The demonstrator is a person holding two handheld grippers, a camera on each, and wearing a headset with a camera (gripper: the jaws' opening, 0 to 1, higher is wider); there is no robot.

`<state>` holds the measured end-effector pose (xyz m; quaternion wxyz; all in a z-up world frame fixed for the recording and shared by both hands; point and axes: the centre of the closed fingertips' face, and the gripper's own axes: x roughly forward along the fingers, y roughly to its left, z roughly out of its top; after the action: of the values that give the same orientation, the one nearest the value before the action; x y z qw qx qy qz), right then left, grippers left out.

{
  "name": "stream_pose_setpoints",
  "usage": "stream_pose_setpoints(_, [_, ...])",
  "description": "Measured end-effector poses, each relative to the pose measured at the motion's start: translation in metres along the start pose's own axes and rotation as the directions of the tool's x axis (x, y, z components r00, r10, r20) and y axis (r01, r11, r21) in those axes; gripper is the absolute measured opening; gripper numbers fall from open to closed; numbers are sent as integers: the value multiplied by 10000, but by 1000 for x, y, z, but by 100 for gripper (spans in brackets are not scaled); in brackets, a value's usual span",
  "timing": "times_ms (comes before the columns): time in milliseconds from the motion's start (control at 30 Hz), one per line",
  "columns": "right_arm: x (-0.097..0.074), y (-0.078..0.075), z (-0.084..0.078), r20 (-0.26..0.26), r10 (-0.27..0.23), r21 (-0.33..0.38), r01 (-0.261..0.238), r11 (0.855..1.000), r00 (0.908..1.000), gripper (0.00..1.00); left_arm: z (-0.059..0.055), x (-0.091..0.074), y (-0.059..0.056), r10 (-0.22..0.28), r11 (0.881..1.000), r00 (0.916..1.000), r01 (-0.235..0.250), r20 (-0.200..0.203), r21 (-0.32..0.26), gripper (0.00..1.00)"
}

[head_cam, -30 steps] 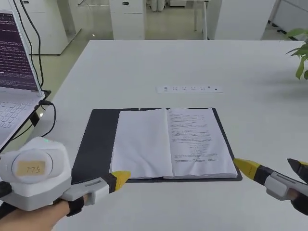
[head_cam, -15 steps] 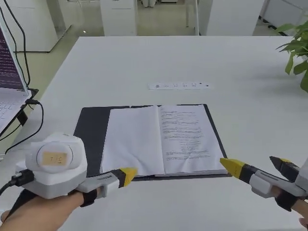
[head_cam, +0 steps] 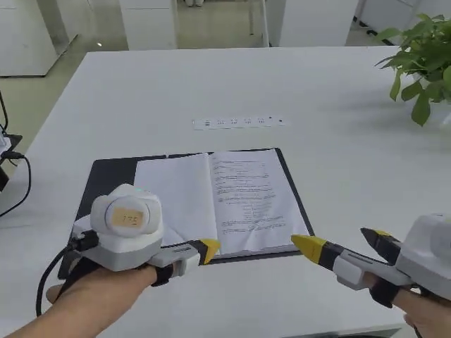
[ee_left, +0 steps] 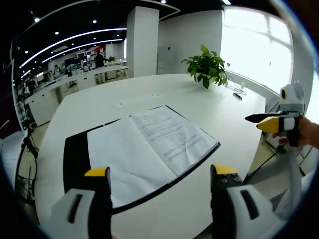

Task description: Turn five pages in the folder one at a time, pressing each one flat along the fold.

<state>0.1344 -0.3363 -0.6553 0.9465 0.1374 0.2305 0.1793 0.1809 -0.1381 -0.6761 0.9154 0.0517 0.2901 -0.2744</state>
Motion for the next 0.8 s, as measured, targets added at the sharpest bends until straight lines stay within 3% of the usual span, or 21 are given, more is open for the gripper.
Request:
stream_pose_setpoints(200, [0, 0, -2, -81, 19, 33, -18, 10000, 10000, 92, 2, 28, -18, -288, 9996, 9994, 288, -183, -16, 78])
stream_pose_setpoints(467, [-1, -5, -3, -79, -22, 178, 23, 9998, 10000, 90, -4, 60, -38, -552, 9983, 9970, 560, -550, 128, 73])
stream_pose_setpoints(800, [-1, -7, -2, -41, -28, 260, 29, 9997, 10000, 88, -7, 95, -63, -746, 9971, 9948, 754, -698, 90, 68])
